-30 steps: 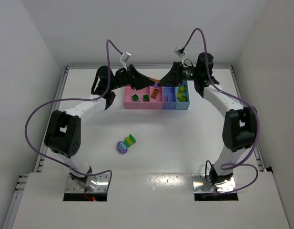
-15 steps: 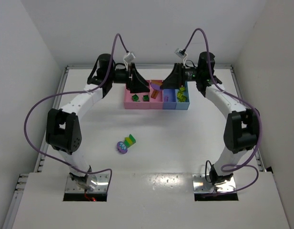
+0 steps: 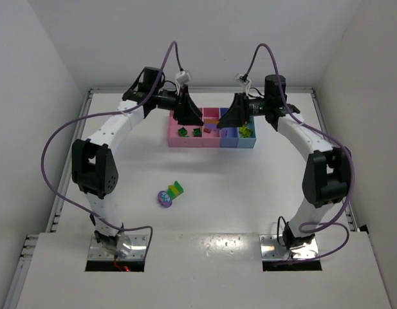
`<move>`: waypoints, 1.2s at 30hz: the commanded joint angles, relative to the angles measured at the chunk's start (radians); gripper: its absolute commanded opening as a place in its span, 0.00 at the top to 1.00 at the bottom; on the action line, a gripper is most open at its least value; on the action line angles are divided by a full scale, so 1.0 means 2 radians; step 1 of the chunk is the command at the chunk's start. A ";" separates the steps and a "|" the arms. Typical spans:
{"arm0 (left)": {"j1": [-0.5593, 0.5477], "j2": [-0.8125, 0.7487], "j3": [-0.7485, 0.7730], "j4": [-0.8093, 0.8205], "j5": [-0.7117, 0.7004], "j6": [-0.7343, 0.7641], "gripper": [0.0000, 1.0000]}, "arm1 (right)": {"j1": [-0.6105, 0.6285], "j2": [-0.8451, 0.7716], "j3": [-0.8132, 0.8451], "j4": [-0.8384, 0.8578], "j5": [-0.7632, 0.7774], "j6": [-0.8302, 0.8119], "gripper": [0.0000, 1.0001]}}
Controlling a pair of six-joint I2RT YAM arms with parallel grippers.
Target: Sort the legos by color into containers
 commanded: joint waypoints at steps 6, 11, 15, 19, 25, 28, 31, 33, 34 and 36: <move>-0.040 0.013 0.042 -0.139 -0.121 0.123 0.30 | 0.008 -0.027 0.033 -0.233 0.094 -0.240 0.99; -0.035 0.007 0.038 -0.119 -0.137 0.103 0.28 | 0.003 -0.041 0.014 -0.286 0.122 -0.299 0.99; -0.035 0.029 0.066 -0.169 -0.105 0.159 0.25 | 0.008 -0.061 -0.006 -0.352 0.160 -0.394 0.99; -0.073 0.064 0.148 -0.309 -0.122 0.299 0.25 | 0.002 -0.080 -0.020 -0.357 0.160 -0.405 0.99; -0.120 0.052 0.118 -0.344 -0.108 0.383 0.24 | 0.002 -0.080 -0.020 -0.365 0.155 -0.420 1.00; -0.129 0.057 0.123 -0.388 -0.089 0.429 0.24 | 0.002 -0.080 -0.016 -0.365 0.155 -0.429 1.00; -0.133 0.057 0.123 -0.394 -0.060 0.434 0.24 | 0.002 -0.080 -0.010 -0.376 0.155 -0.439 1.00; -0.133 0.062 0.128 -0.394 -0.060 0.427 0.24 | 0.006 -0.080 -0.010 -0.376 0.160 -0.444 1.00; -0.133 0.062 0.128 -0.389 -0.060 0.423 0.24 | 0.006 -0.080 -0.010 -0.376 0.160 -0.449 1.00; -0.133 0.062 0.128 -0.389 -0.060 0.418 0.24 | 0.006 -0.080 -0.010 -0.381 0.160 -0.449 1.00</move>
